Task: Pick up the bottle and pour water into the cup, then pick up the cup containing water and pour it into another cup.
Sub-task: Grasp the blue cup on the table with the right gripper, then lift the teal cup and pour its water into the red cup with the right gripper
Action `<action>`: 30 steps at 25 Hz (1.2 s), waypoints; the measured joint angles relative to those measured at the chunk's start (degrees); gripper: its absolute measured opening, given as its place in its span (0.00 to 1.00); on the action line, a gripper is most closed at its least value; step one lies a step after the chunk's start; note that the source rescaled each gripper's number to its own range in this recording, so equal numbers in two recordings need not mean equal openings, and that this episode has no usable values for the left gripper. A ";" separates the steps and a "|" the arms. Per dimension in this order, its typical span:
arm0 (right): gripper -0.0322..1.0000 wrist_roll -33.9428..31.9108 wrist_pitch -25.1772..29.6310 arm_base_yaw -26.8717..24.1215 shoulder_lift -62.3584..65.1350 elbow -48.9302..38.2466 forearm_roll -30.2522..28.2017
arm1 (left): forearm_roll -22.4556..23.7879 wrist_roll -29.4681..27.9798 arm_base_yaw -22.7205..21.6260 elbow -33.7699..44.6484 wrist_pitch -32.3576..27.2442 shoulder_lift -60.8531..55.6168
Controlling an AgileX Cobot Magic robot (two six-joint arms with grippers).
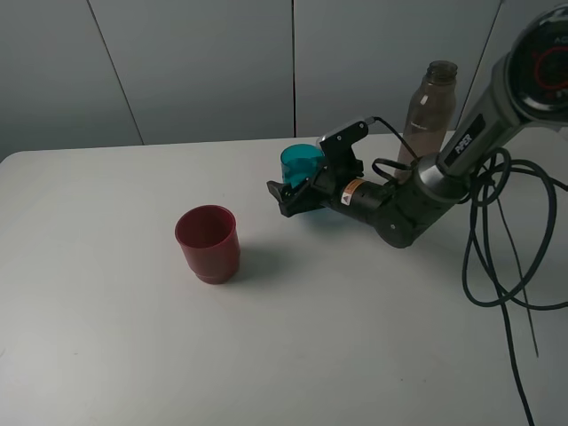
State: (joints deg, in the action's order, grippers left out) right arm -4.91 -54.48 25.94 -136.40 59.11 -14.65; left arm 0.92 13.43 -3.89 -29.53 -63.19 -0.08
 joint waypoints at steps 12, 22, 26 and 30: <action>1.00 -0.10 -2.02 0.00 -1.04 0.04 -0.76 | 0.00 0.00 0.00 0.00 0.00 0.00; 0.08 -0.40 -2.78 0.00 -1.04 0.04 -0.76 | 0.00 -0.22 0.00 0.00 0.00 0.00; 0.08 -0.62 -2.78 0.00 -1.04 0.04 -0.76 | 0.00 -0.22 0.00 0.00 0.00 0.00; 0.08 -0.62 -2.50 0.00 -1.04 0.04 -0.76 | 0.00 -0.22 0.00 0.00 0.00 0.00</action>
State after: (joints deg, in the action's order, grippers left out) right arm -5.53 -56.98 25.94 -137.44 59.15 -15.41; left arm 0.92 13.20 -3.89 -29.53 -63.19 -0.08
